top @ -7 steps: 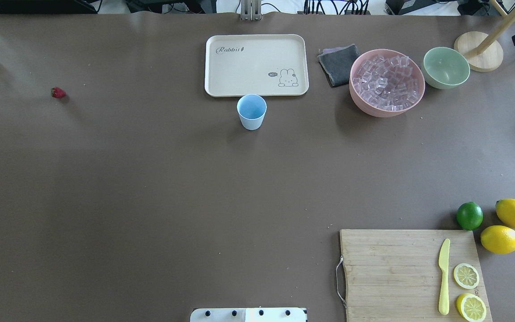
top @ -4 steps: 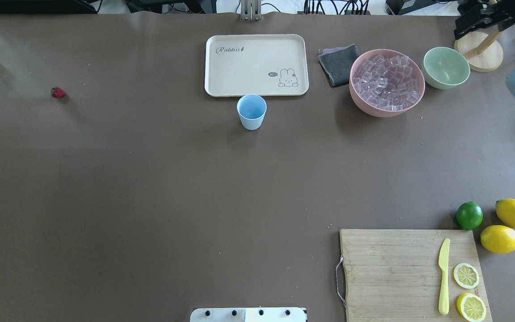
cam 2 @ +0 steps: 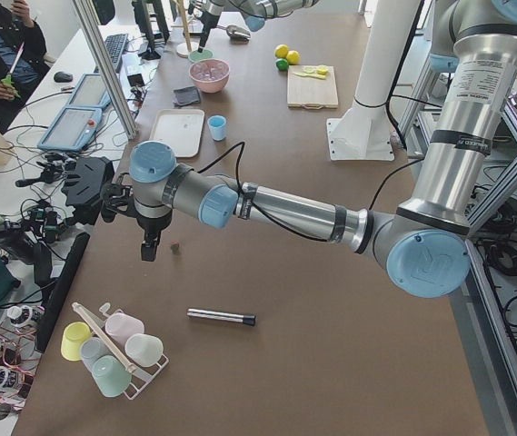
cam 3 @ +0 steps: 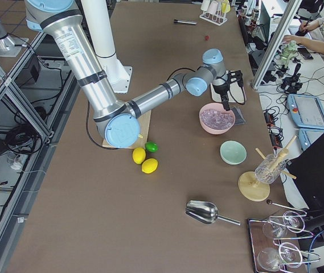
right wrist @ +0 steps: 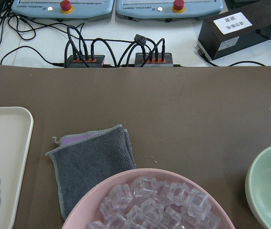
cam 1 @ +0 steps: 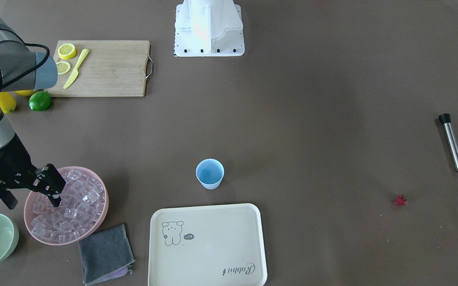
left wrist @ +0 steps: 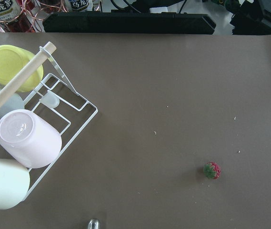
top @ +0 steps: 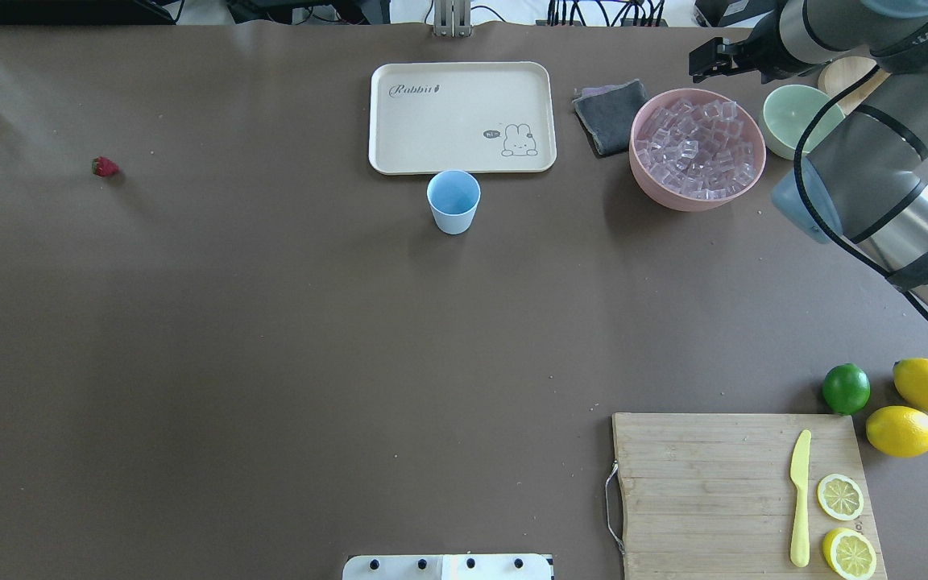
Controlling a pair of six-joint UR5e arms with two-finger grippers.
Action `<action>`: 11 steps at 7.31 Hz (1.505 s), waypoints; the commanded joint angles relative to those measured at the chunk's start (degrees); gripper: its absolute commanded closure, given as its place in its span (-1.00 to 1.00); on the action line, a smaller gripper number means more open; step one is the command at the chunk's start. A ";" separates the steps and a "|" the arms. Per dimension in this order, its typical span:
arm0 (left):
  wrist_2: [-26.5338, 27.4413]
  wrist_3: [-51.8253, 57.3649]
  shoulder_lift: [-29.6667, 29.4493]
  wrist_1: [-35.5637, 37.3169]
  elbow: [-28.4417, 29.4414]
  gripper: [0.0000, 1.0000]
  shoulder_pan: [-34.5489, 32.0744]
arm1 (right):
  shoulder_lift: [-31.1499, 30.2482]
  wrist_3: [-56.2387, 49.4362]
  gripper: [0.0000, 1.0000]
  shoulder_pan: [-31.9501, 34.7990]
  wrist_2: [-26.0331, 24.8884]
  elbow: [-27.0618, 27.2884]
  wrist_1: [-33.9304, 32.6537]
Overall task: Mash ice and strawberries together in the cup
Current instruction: 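Lower the right gripper into the pink bowl and grasp an ice cube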
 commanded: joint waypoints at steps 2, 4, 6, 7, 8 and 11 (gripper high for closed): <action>0.04 -0.08 0.12 -1.44 0.73 -0.96 0.14 | 1.29 7.92 -1.00 -3.15 -3.95 -3.86 2.88; 0.04 -0.08 0.12 -1.52 1.26 -0.96 0.58 | 1.29 8.73 -1.00 -4.12 -4.75 -4.82 3.49; 0.13 0.01 0.82 -1.96 1.17 -0.96 0.58 | 1.21 10.23 -1.00 -5.96 -5.54 -5.96 3.50; 0.13 0.01 1.00 -2.66 1.34 -0.96 0.58 | 1.21 10.23 -1.00 -6.49 -5.55 -7.10 3.58; 0.13 0.01 1.00 -2.75 1.34 -0.96 0.58 | 1.21 10.23 -0.99 -6.93 -5.46 -7.98 3.58; 0.04 0.01 1.00 -2.75 1.43 -0.96 0.58 | 0.95 10.05 -0.96 -7.73 -5.55 -9.13 3.50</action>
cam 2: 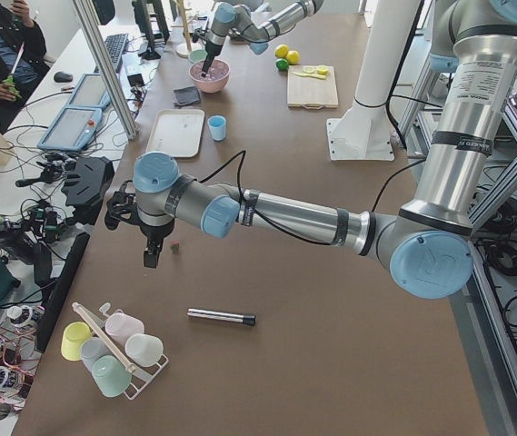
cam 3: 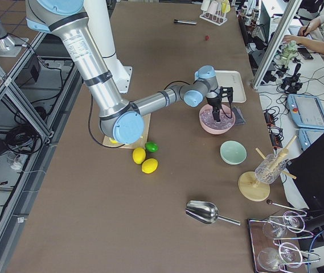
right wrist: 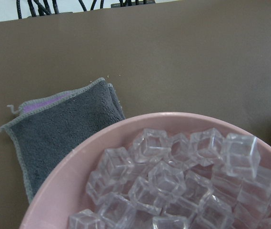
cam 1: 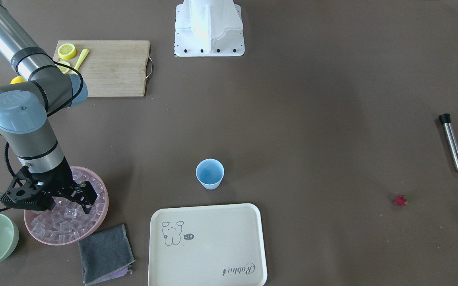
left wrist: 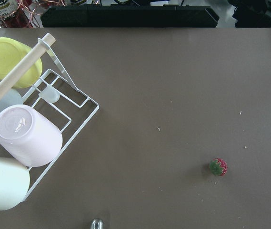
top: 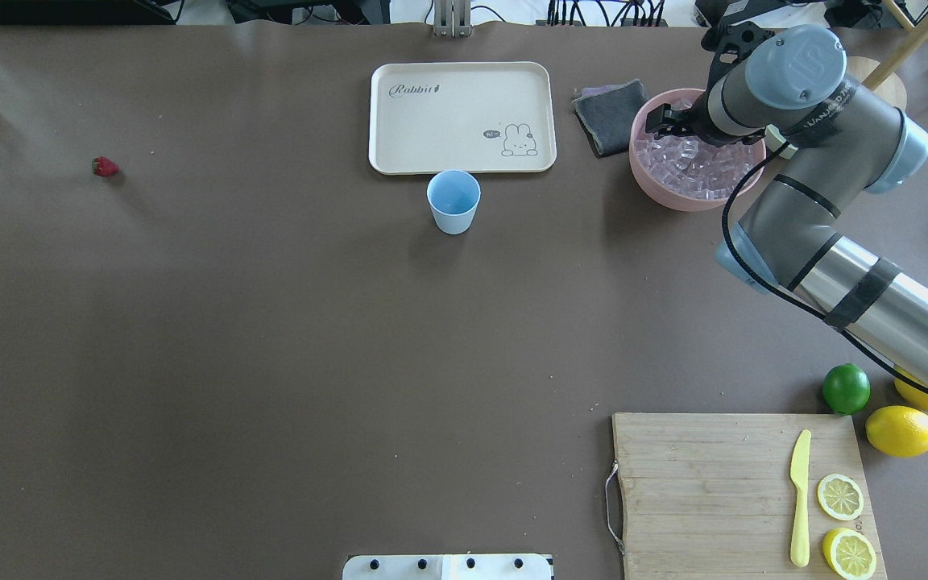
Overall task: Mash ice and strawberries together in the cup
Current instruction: 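Lower the right gripper into the pink bowl and grasp an ice cube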
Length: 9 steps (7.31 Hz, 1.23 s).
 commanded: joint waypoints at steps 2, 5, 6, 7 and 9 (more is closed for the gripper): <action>-0.03 -0.09 -0.08 -0.02 0.00 -0.96 0.09 | -0.14 -0.25 -0.96 -0.58 -0.01 -1.80 0.04; 0.06 0.00 0.01 -0.02 0.01 -0.96 0.18 | -0.05 -0.52 -0.62 -0.58 0.08 -2.42 -0.05; -0.03 0.00 0.01 -0.10 0.00 -0.96 0.18 | 0.03 -0.60 -0.16 -0.58 0.08 -2.33 -0.05; 0.05 0.00 0.01 -0.02 0.18 -0.96 0.18 | 0.03 -0.95 0.39 -0.67 0.08 -2.33 -0.05; 0.06 0.00 0.01 -0.02 0.36 -0.96 0.26 | 0.12 -2.45 1.00 -0.67 0.08 -2.24 0.04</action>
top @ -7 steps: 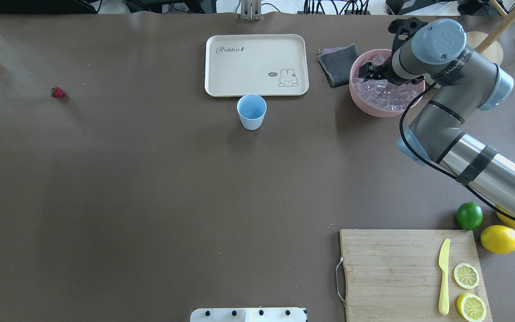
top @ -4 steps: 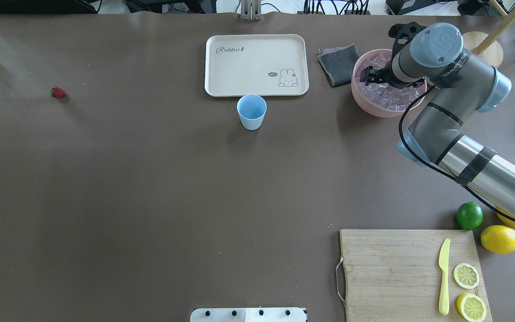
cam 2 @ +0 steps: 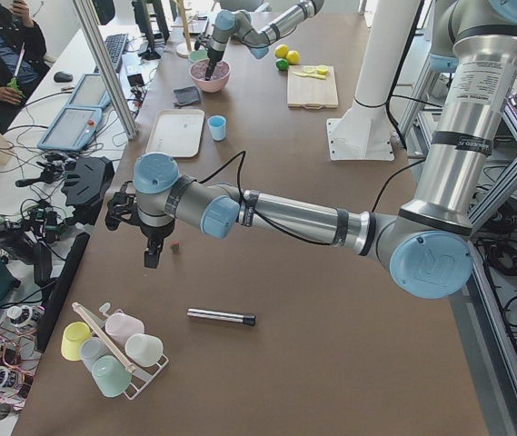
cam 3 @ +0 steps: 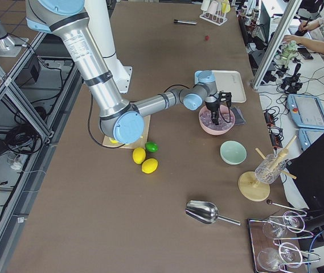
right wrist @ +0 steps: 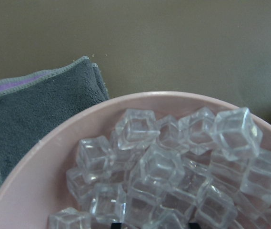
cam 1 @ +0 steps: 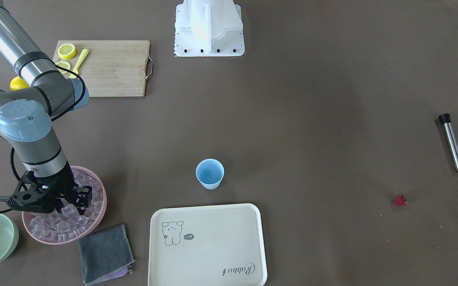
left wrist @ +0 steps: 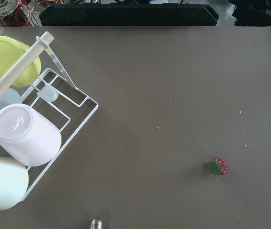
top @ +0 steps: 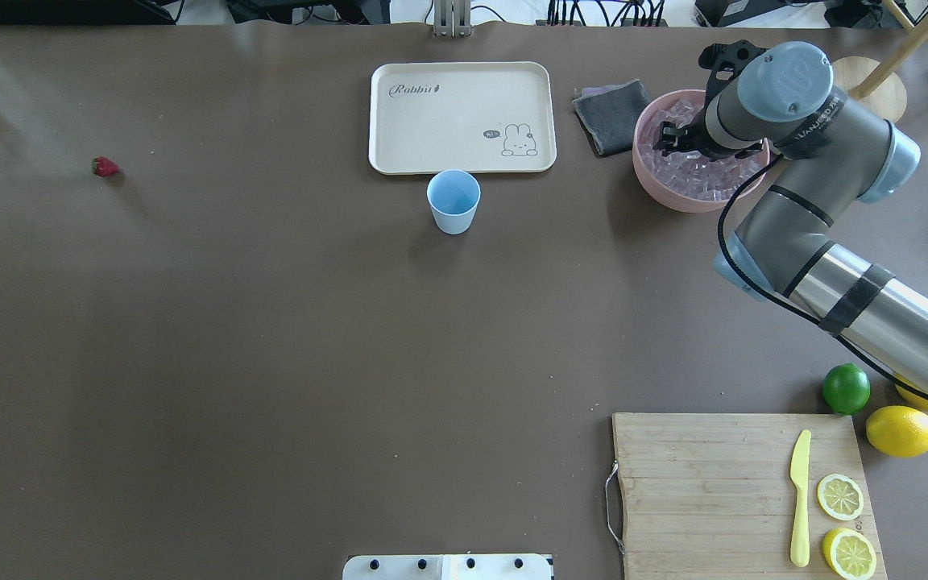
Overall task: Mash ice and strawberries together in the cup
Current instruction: 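Lower the right gripper into the pink bowl and grasp an ice cube, then carry the ice cube with the right gripper over the light-blue cup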
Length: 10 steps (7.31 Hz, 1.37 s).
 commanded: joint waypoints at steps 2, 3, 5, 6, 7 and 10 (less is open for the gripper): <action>0.01 0.00 0.09 0.01 0.38 -0.96 0.03 | 0.06 -1.20 1.00 0.07 0.17 0.91 0.07; 0.01 0.00 0.09 0.01 0.38 -0.96 0.03 | -0.02 -1.20 1.00 0.07 0.34 2.39 0.07; 0.01 0.00 0.52 -0.08 0.21 -0.96 0.12 | -0.20 -1.12 1.00 0.51 0.35 3.89 -0.28; 0.01 0.00 0.61 -1.04 0.21 -0.96 0.12 | -0.55 -1.20 1.00 1.82 0.69 6.25 -0.63; -0.08 -0.09 0.62 -1.31 0.12 -0.96 0.12 | -0.64 -1.20 1.00 2.79 0.96 8.45 -0.81; -0.08 -0.17 0.35 -1.40 0.21 -0.96 0.65 | 0.58 -0.33 1.00 3.94 0.61 15.31 -0.72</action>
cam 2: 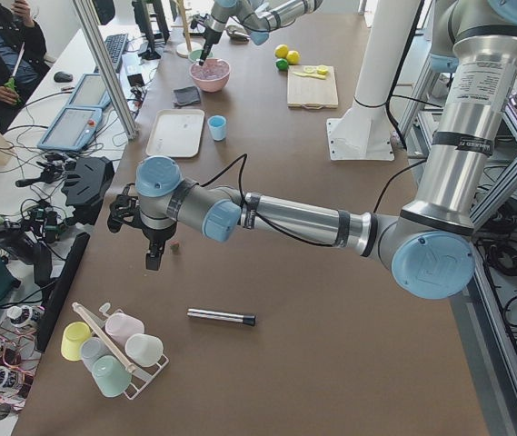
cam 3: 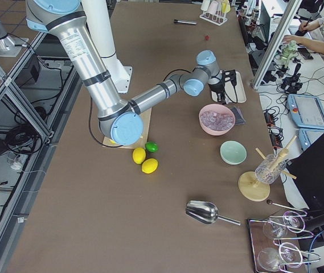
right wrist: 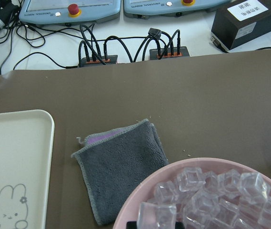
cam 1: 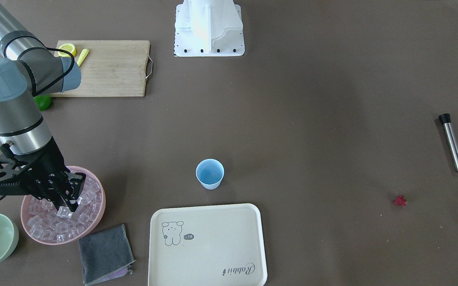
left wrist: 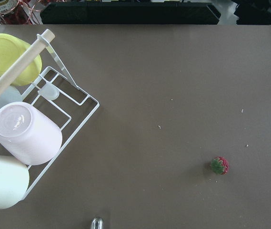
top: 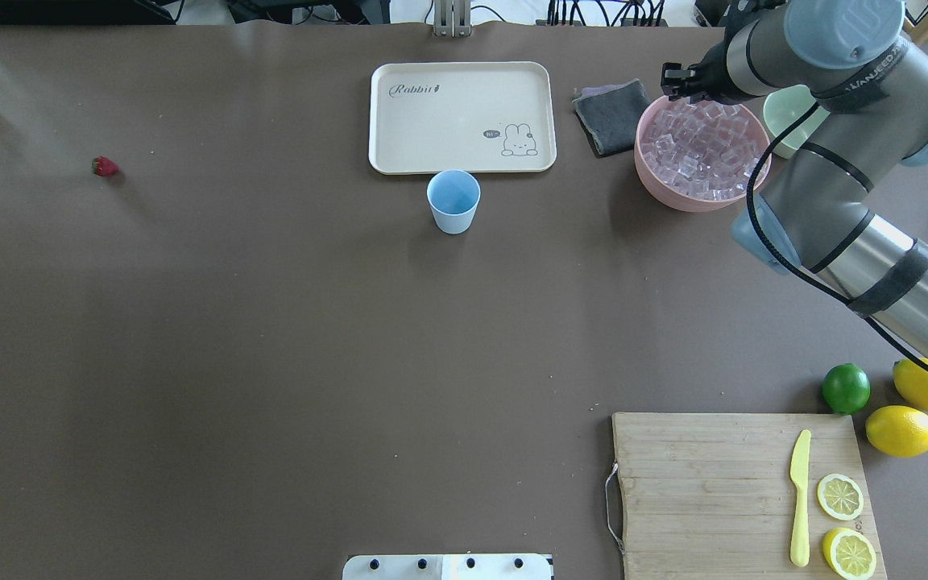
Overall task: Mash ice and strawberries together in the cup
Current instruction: 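Carry the ice cube with the right gripper over the light-blue cup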
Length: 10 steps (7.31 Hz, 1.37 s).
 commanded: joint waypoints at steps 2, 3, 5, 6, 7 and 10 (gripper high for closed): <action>0.00 -0.07 -0.51 -0.18 -0.84 -0.96 0.54 | 5.04 1.66 1.00 -2.07 -1.14 2.95 -0.65; 0.00 -0.24 -0.42 -1.40 -0.76 -0.96 0.63 | 6.53 1.84 1.00 -4.35 -3.15 2.69 -0.73; -0.01 -0.42 0.11 -4.47 -0.50 -0.96 1.42 | 10.04 7.26 1.00 -11.98 -12.50 1.20 -0.91; 0.00 -0.33 0.02 -4.57 -0.49 -0.96 3.16 | 11.98 7.82 1.00 -15.50 -16.14 -0.20 -0.82; 0.00 0.01 0.10 -4.66 -0.41 -0.96 3.53 | 15.13 7.82 1.00 -17.45 -16.96 -2.91 -0.82; -0.09 -0.51 3.24 -7.73 -2.24 -0.96 3.53 | 20.78 3.02 1.00 -19.50 -18.55 -11.80 -0.21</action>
